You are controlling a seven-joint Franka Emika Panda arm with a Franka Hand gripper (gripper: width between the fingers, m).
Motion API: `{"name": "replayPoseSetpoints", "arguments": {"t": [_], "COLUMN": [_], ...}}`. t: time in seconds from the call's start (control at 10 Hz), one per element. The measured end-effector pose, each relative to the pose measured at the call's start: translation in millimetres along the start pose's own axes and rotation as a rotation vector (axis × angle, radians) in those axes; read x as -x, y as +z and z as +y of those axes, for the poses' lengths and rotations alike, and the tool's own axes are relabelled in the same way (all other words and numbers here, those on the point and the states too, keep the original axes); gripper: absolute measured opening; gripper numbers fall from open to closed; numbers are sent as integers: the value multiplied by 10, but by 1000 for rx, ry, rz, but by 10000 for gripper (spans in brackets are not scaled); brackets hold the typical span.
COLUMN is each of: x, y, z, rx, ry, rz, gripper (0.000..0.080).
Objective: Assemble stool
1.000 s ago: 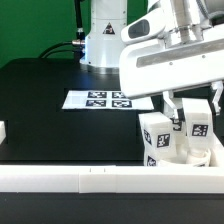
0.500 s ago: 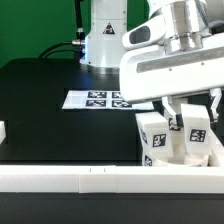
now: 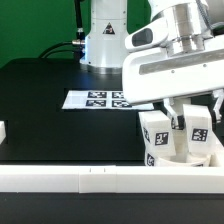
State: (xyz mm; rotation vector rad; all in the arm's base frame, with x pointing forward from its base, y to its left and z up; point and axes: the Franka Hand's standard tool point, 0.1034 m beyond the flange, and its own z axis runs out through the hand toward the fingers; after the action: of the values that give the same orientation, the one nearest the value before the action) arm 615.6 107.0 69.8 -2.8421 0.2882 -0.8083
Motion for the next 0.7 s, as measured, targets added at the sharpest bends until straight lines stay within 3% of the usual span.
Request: {"name": "replayPoseSetpoints", "arguments": {"t": [0.1, 0.2, 0.3, 0.6, 0.7], "x": [3, 9, -59, -202, -182], "y": [-3, -69, -182, -353, -365], "z": [-11, -101, -148, -109, -93], "rx": [-4, -28, -35, 6, -5], "ry": [6, 33, 44, -16, -96], "rz": [-9, -76, -123, -171, -226], "gripper": [520, 520, 632, 649, 649]}}
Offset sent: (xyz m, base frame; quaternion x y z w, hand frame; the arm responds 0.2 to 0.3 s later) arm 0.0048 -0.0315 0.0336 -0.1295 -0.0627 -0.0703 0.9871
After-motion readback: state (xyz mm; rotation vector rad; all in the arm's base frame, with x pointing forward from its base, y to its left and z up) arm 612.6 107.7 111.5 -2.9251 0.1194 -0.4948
